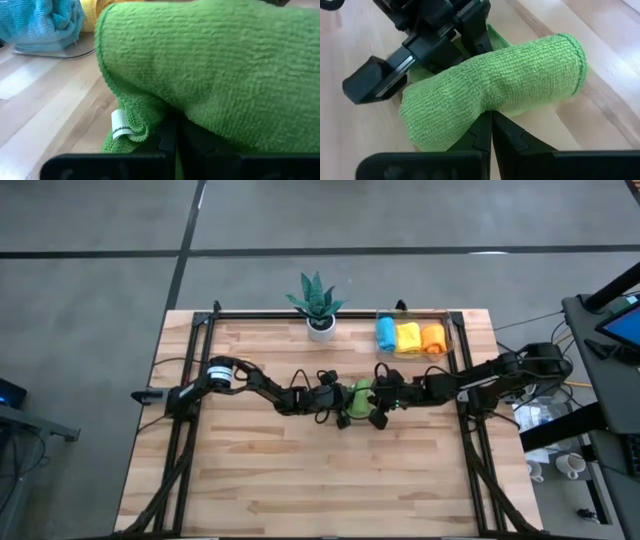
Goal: Roll microfiber towels into tight, uniform cylinder then place into a basket
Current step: Roll the green microfiber cloth
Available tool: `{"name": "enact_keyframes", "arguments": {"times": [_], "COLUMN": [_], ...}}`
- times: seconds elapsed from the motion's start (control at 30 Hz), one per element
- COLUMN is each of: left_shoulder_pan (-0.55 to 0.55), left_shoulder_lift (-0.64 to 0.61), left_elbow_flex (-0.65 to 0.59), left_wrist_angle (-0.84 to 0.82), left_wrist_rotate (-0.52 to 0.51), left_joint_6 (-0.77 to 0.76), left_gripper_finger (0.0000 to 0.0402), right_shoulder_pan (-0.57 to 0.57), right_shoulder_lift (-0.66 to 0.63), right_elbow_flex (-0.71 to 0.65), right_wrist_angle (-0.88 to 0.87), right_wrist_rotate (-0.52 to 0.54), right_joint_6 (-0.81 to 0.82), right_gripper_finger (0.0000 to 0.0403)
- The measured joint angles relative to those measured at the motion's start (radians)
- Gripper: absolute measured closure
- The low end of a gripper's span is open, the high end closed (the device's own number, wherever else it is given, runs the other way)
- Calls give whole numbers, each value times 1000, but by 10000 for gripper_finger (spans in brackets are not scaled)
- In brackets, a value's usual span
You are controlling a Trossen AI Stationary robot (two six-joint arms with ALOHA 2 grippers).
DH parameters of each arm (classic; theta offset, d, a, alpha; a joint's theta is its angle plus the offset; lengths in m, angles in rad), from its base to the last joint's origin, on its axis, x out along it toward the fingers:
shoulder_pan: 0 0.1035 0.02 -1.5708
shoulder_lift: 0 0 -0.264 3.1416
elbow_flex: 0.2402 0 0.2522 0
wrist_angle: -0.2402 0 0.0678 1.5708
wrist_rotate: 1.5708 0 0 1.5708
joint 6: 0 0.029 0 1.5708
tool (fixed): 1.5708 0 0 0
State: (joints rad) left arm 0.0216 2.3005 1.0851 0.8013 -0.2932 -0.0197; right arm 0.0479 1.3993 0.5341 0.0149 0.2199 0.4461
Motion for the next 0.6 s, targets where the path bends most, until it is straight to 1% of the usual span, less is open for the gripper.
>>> {"name": "enact_keyframes", "arguments": {"times": [0.07, 0.17, 0.27, 0.47, 0.6], "left_shoulder_pan": [0, -2, -2, -2, -2], "left_shoulder_lift": [-1, -21, -51, -128, -143], "left_elbow_flex": [0, 0, -3, -8, -9], "left_wrist_angle": [0, -3, -30, -172, -199], "left_wrist_rotate": [0, 3, 3, 0, 0], "left_joint_6": [11, 69, 81, 92, 91], "left_gripper_finger": [402, 402, 402, 402, 402], "right_shoulder_pan": [0, 0, 0, 0, 0], "right_shoulder_lift": [4, 6, 5, 5, 5], "right_elbow_flex": [6, 6, 6, 7, 7], "right_wrist_angle": [0, 0, -1, -1, 0], "right_wrist_rotate": [1, 1, 1, 5, 5], "right_joint_6": [-4, -6, -6, -13, -13], "right_gripper_finger": [395, 395, 395, 395, 395]}}
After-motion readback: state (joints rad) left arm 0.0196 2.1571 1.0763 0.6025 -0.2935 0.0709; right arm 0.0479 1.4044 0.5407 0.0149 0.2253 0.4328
